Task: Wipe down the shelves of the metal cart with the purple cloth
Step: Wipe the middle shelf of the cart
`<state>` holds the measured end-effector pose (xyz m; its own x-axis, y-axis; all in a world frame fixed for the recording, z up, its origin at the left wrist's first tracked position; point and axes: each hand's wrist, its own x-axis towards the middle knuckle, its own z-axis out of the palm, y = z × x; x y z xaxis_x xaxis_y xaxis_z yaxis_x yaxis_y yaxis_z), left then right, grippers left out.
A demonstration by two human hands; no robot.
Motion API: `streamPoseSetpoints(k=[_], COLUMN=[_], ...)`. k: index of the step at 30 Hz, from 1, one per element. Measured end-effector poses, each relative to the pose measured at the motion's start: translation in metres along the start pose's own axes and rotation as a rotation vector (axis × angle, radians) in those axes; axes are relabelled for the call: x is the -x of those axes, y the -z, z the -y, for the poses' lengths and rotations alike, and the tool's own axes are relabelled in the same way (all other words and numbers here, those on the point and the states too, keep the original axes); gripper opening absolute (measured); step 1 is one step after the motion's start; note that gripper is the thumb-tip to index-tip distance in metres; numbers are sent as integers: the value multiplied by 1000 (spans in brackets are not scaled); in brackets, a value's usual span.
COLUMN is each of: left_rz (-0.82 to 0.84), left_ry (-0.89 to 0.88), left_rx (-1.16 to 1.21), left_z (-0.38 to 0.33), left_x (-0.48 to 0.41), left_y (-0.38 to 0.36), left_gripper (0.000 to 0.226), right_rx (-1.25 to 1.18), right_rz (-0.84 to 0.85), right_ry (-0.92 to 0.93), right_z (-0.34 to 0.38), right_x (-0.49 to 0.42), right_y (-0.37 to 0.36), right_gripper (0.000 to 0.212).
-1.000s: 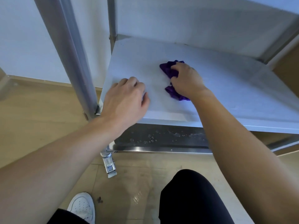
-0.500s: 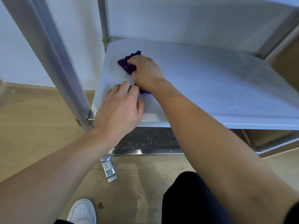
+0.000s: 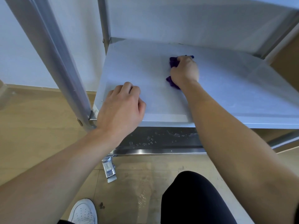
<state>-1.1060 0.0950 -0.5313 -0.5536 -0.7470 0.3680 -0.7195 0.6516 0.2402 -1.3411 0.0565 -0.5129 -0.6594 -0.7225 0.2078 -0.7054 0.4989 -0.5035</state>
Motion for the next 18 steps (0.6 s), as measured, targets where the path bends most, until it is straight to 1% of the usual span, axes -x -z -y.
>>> streamPoseSetpoints(k=[2,6,7,8,13,15,18], left_rz=[0,8,8,10,32,40,47], left_ry=[6,9,7,8,-4,-14,-18], left_rx=[-12,-30,-36,-38,-38,-54,-60], left_z=[1,0,0,0,0,0,0], left_x=[-1,0,0,0,-3,-4,-4], left_y=[0,0,0,1,1,2,0], left_gripper=[34,40,42,42,41,41,42], right_rx=[-39,-57,-60,-64,-17,-10,-102], right_rz=[60,260,289,291,164,154,156], right_ry=[124,457,504,514,314,225,69], right_z=[21,62,67,70,67,64,50], right_x=[7,23,23,22,-4,-22,-53], right_y=[-10,-27,-30,-32,-39,-41,-38], right_gripper=[38,46,45,44,50,48,44])
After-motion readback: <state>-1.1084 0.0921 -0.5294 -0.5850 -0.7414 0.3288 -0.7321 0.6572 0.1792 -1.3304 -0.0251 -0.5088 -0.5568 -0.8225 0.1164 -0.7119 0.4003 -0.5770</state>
